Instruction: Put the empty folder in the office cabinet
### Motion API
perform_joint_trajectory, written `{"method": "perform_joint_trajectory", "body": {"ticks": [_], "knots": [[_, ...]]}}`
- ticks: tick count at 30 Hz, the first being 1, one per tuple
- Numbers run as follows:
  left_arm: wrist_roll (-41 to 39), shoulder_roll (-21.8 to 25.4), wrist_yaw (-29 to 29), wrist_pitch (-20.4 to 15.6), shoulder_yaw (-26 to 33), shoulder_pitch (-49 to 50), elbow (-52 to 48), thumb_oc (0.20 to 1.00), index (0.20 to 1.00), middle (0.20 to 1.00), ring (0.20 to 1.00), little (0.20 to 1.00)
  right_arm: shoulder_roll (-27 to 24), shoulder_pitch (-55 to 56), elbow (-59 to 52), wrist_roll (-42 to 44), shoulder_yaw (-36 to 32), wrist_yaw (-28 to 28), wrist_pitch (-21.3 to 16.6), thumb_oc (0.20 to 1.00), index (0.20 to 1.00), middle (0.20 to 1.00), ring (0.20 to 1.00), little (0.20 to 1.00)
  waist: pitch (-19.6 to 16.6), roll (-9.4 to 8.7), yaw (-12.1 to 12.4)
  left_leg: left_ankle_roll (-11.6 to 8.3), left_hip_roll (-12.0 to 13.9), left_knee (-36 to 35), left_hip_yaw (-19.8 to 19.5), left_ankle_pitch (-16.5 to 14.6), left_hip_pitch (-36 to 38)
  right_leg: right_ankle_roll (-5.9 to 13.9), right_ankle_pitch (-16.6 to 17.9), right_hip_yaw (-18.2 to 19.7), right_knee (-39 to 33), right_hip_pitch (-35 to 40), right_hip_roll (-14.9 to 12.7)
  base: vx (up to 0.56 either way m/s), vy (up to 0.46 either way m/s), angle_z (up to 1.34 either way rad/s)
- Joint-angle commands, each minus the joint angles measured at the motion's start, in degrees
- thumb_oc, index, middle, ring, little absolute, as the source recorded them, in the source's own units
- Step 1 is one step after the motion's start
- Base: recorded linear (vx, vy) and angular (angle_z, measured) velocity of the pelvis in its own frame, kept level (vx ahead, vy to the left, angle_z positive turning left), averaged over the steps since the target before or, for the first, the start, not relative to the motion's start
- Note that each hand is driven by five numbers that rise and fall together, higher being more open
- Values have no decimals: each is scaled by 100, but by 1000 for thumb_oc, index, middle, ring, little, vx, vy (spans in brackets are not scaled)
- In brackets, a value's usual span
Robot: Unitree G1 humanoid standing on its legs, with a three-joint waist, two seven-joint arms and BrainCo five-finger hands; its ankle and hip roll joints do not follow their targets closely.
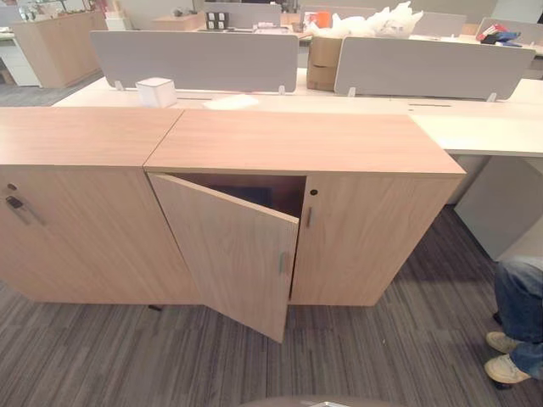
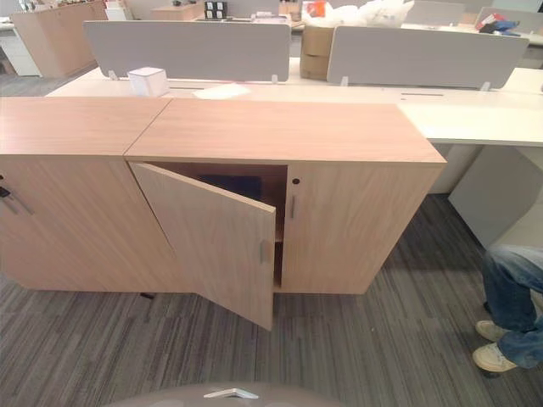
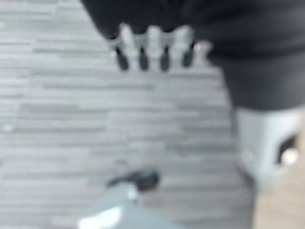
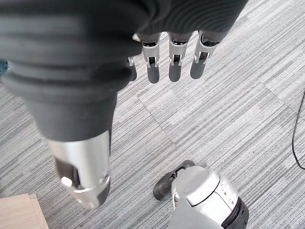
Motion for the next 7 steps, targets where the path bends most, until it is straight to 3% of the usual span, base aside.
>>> {"method": "perform_joint_trajectory", "body": {"ticks": [1, 7], "knots": [[95, -113, 154, -91, 244, -465, 233, 1000, 1000, 1000, 1000, 1000, -25, -441, 365, 173, 18, -110, -132, 1000, 1000, 1000, 1000, 1000, 285, 25, -14, 248, -142, 16, -158, -539, 63, 296, -203, -171, 108, 127, -256, 0, 0, 0], [120, -183, 163, -102, 196, -436, 276, 1000, 1000, 1000, 1000, 1000, 0, -497, 298, 179, 74, -122, -164, 1000, 1000, 1000, 1000, 1000, 279, 21, 23, 248, -138, 16, -187, -531, 46, 293, -215, -207, 117, 141, -270, 0, 0, 0]]}}
